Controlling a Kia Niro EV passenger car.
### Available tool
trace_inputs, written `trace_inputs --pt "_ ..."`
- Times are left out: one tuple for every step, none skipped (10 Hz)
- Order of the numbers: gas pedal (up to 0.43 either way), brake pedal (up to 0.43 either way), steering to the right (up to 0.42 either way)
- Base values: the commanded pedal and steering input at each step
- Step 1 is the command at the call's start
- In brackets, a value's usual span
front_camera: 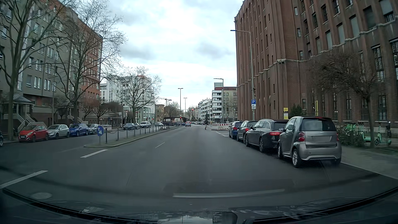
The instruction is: Follow the waypoints while adhering to traffic rules and regulations
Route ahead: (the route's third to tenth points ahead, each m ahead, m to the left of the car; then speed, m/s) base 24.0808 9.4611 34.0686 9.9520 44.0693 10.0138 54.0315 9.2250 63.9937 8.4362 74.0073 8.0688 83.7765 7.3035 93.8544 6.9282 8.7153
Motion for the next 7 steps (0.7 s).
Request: trace_inputs --pt "0.0 0.018 -0.004" --pt "0.0 0.018 -0.004" --pt "0.0 0.012 -0.004" --pt "0.0 0.018 -0.003" --pt "0.039 0.012 -0.003" --pt "0.079 0.018 -0.004" --pt "0.079 0.018 -0.005"
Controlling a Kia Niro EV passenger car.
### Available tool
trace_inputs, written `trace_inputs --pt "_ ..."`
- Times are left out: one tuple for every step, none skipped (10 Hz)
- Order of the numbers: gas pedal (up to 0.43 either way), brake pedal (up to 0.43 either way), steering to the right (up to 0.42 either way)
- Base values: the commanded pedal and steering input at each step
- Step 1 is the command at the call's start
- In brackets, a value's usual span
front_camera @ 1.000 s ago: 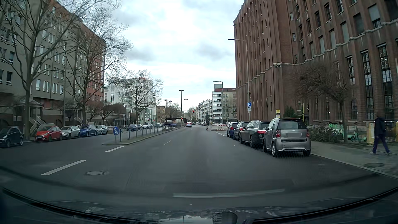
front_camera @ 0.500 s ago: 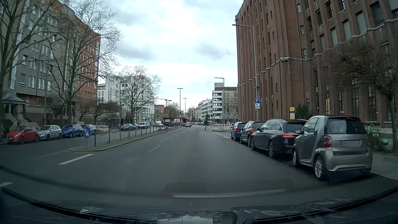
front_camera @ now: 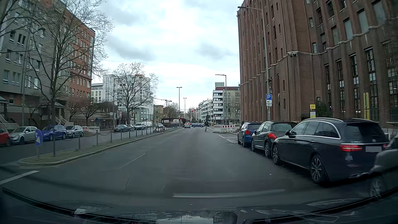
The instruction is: Follow the waypoints while adhering to traffic rules and regulations
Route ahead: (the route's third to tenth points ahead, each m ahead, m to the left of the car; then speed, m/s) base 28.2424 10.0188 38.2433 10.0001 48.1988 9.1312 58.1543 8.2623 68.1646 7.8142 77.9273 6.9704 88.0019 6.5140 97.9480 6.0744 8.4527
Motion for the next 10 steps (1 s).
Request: trace_inputs --pt "0.079 0.012 -0.005" --pt "0.067 0.018 -0.004" --pt "0.047 0.018 -0.004" --pt "0.028 0.012 -0.004" --pt "0.008 0.012 -0.004" --pt "0.0 0.018 -0.004" --pt "0.0 0.012 -0.005" --pt "0.0 0.012 -0.007" --pt "0.0 0.018 -0.009" --pt "0.0 0.012 -0.009"
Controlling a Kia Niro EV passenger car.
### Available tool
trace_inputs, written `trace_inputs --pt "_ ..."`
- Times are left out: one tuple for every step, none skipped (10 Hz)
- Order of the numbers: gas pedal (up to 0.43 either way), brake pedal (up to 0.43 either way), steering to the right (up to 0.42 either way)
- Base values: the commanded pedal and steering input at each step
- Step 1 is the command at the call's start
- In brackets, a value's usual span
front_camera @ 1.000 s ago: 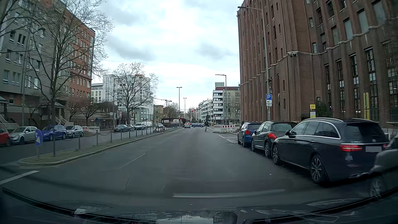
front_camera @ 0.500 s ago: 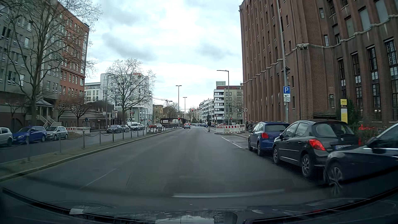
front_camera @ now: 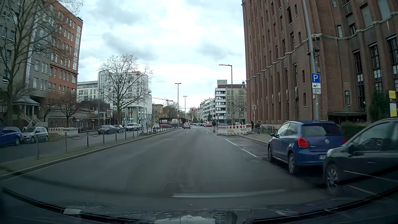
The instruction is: Follow the waypoints while adhering to traffic rules and regulations
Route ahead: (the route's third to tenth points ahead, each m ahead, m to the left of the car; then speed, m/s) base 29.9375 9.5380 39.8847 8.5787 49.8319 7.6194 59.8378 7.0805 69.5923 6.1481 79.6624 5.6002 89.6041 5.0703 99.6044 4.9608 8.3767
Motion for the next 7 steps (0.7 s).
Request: trace_inputs --pt "0.0 0.018 -0.009" --pt "0.0 0.012 -0.009" --pt "0.0 0.012 -0.009" --pt "0.0 0.012 -0.009" --pt "0.0 0.012 -0.009" --pt "0.0 0.012 -0.009" --pt "0.0 0.018 -0.009"
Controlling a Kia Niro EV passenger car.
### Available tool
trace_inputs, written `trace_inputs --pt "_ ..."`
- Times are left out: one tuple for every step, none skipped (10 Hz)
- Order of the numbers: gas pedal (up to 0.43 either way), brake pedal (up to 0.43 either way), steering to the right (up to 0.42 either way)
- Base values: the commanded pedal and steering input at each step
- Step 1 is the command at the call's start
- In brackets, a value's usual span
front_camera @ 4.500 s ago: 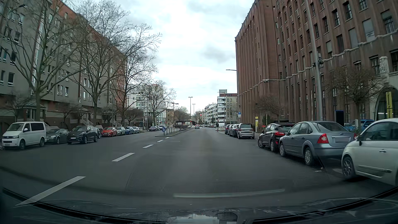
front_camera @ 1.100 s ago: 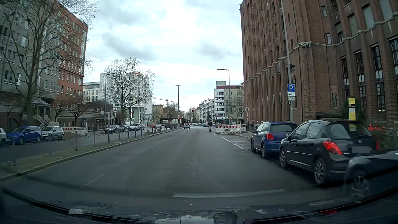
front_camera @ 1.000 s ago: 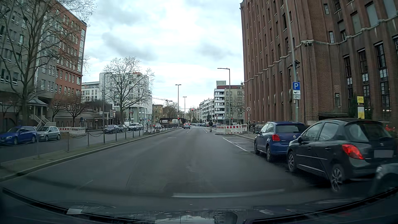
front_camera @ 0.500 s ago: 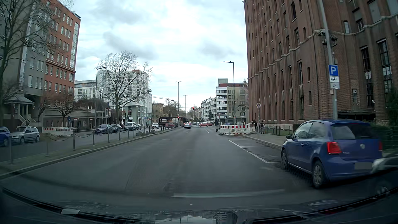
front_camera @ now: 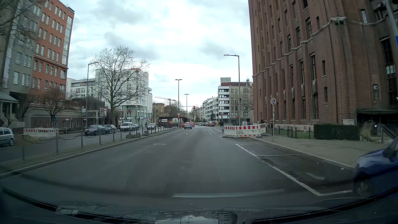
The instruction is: Follow the waypoints while adhering to traffic rules and regulations
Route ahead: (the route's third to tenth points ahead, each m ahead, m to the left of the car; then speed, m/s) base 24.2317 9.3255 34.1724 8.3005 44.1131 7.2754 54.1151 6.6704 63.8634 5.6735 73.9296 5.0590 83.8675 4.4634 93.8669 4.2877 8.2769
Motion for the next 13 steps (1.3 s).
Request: trace_inputs --pt "0.0 0.012 -0.009" --pt "0.0 0.012 -0.009" --pt "0.0 0.018 -0.009" --pt "0.0 0.018 -0.009" --pt "0.0 0.012 -0.009" --pt "0.0 0.012 -0.009" --pt "0.0 0.012 -0.009" --pt "0.0 0.012 -0.01" --pt "0.0 0.012 -0.009" --pt "0.0 0.012 -0.01" --pt "0.0 0.012 -0.009" --pt "0.0 0.018 -0.009" --pt "0.0 0.012 -0.01"
